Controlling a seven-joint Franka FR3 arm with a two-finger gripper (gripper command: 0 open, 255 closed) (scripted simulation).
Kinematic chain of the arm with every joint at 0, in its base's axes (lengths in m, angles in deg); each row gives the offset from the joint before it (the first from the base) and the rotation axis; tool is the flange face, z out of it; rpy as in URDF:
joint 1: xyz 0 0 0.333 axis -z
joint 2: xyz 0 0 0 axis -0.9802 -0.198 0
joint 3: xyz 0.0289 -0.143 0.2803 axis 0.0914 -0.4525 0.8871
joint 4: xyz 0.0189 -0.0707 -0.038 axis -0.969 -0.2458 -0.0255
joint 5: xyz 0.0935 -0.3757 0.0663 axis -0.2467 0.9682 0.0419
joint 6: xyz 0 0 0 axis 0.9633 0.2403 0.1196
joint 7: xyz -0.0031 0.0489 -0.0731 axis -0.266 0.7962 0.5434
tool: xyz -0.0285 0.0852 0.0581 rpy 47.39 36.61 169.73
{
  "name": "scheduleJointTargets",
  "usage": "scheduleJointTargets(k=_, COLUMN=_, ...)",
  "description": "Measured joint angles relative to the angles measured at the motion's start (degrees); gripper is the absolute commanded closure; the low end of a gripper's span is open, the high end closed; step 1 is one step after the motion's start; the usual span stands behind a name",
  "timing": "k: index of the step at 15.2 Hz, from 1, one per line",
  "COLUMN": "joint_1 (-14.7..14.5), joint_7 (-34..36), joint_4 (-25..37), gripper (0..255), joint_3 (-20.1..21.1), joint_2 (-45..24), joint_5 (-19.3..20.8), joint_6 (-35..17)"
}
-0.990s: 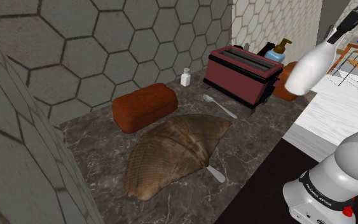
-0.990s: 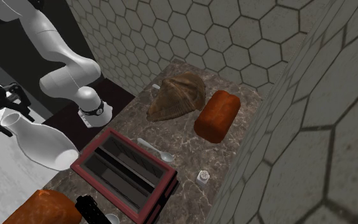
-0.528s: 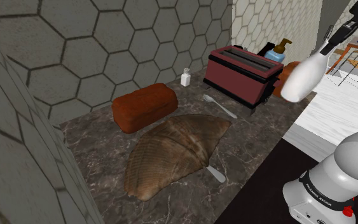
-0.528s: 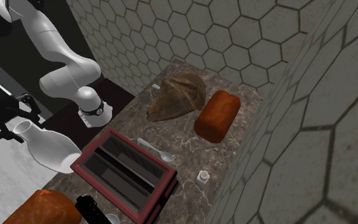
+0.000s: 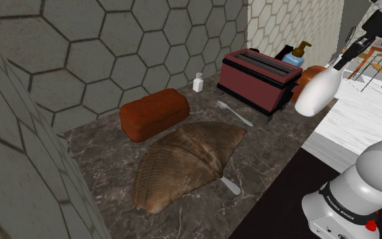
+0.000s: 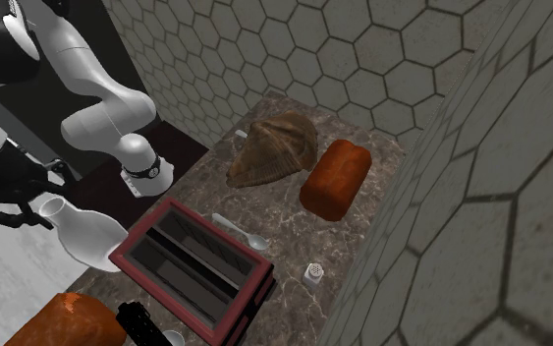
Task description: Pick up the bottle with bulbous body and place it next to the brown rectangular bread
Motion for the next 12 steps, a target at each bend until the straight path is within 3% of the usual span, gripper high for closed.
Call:
scheduleJointTargets(k=6, joint_1=0.54, joint_7=-0.05, joint_4=-4.95, gripper=255, joint_3=-1.03, joint_2=0.52, joint_5=0.98, joint_6=-4.4)
scheduleJointTargets(k=12, joint_1=0.68, joint_7=-0.15, joint_4=-5.41, gripper=255, joint_3=-1.19, joint_2=0.7, joint_5=1.13, joint_6=-4.72)
